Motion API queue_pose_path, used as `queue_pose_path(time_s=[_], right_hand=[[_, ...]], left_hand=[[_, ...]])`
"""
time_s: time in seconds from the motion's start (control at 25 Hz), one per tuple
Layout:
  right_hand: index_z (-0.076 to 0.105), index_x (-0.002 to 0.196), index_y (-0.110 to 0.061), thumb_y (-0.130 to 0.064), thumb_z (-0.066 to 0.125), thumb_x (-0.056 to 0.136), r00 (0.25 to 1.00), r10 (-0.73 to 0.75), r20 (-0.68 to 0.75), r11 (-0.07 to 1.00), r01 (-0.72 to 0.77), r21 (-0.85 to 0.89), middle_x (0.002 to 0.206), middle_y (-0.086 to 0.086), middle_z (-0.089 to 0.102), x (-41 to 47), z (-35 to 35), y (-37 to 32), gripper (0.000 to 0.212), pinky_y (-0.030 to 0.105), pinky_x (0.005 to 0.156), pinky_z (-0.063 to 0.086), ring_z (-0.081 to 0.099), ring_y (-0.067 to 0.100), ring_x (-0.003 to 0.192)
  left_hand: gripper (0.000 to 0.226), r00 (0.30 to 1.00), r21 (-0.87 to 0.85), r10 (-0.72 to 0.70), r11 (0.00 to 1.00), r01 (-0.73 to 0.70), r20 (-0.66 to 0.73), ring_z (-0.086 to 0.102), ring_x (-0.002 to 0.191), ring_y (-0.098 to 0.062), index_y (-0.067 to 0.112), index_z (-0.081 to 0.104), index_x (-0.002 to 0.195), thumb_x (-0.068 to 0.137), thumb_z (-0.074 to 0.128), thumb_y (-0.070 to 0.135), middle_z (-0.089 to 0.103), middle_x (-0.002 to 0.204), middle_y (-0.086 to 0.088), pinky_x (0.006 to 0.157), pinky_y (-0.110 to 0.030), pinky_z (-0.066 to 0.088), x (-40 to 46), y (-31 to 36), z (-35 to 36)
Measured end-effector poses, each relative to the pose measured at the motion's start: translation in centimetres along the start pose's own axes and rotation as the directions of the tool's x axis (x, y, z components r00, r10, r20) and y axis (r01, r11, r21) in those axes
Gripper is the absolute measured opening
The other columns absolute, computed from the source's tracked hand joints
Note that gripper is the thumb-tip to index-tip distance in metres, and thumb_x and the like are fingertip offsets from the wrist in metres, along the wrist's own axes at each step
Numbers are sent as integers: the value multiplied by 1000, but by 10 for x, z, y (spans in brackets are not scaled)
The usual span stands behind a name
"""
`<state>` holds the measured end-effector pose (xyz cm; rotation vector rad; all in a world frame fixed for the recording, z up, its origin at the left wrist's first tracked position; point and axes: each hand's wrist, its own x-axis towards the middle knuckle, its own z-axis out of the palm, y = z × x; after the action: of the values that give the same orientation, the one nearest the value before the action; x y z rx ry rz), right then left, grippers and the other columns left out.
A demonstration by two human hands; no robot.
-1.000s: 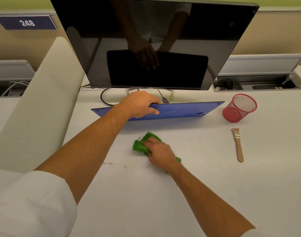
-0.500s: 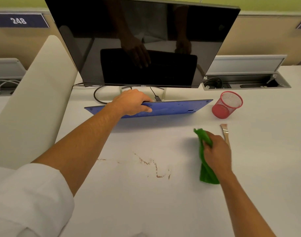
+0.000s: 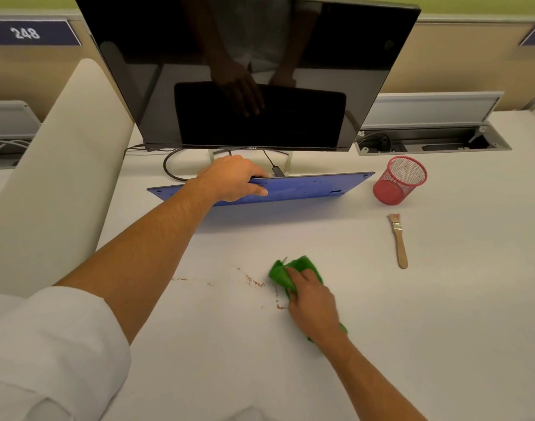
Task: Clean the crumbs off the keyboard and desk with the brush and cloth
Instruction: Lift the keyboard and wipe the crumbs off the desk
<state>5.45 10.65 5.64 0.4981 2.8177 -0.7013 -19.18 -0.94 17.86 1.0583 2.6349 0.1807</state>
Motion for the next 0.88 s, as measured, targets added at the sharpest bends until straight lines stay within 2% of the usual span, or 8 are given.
queue_pose_path(time_s=[0.16, 0.28, 0.4, 0.48, 0.6, 0.68, 0.76, 0.88], right_hand=[[52, 144, -26, -22, 53, 100, 972, -204, 120, 973, 189, 131, 135, 1, 56, 6, 5, -30, 45, 34, 91, 49, 61, 26, 111], [64, 131, -22, -15, 57, 98, 983, -181, -33, 926, 182, 332, 116, 2, 65, 22, -11, -32, 35, 26, 86, 44, 62, 25, 103], [61, 131, -18, -16, 53, 98, 980, 19, -200, 980, 21, 197, 119, 8, 62, 55, -17, -17, 34, 34, 81, 48, 63, 32, 99], [55, 136, -19, -19, 50, 98, 993, 27, -113, 1000, -26, 14, 131, 8, 56, 70, -11, -21, 38, 41, 83, 52, 63, 33, 101], [47, 144, -18, -17, 50, 96, 983, -167, 70, 981, 173, -87, 138, 6, 50, 73, 5, -52, 49, 42, 84, 53, 62, 31, 105], [46, 147, -22, -21, 53, 96, 917, -349, 194, 924, 371, -91, 141, 2, 50, 69, 15, -67, 51, 41, 86, 52, 61, 30, 109], [52, 143, -26, -24, 54, 97, 850, -451, 272, 883, 470, -6, 138, 0, 55, 75, 17, -74, 47, 39, 89, 51, 61, 29, 111], [60, 135, -25, -19, 56, 95, 891, -440, 108, 894, 424, 145, 133, 2, 60, 100, 11, -83, 40, 43, 88, 53, 64, 31, 105]], left_hand=[[46, 1000, -13, 17, 1000, -17, 9, 58, 107, -25, 20, 60, 132, 95, 58, 47, 66, 123, -5, 93, -39, 47, 2, -1, -2], [43, 999, 18, 44, 999, -44, 23, 59, 100, -25, 19, 64, 123, 94, 58, 50, 68, 113, -4, 87, -40, 49, 4, -6, -8], [37, 997, 51, 74, 996, -76, 34, 58, 88, -24, 18, 66, 107, 94, 57, 52, 66, 96, -5, 71, -37, 44, 9, -12, -14], [33, 995, 31, 87, 996, -89, 54, 58, 86, -23, 18, 65, 105, 95, 57, 48, 65, 94, -4, 71, -37, 44, 12, -15, -17], [31, 991, 5, 114, 993, -115, 71, 57, 88, -19, 17, 66, 113, 97, 57, 43, 64, 97, 0, 74, -33, 43, 18, -18, -20], [30, 990, -18, 130, 991, -129, 61, 55, 87, -17, 16, 65, 114, 98, 56, 39, 62, 97, 2, 74, -30, 39, 21, -19, -21], [27, 988, -35, 140, 990, -138, 61, 54, 86, -16, 16, 66, 113, 98, 56, 36, 62, 96, 2, 74, -28, 37, 23, -22, -22], [23, 982, -31, 180, 983, -178, 49, 54, 81, -17, 16, 68, 108, 98, 56, 32, 64, 93, 1, 68, -27, 34, 24, -26, -20]])
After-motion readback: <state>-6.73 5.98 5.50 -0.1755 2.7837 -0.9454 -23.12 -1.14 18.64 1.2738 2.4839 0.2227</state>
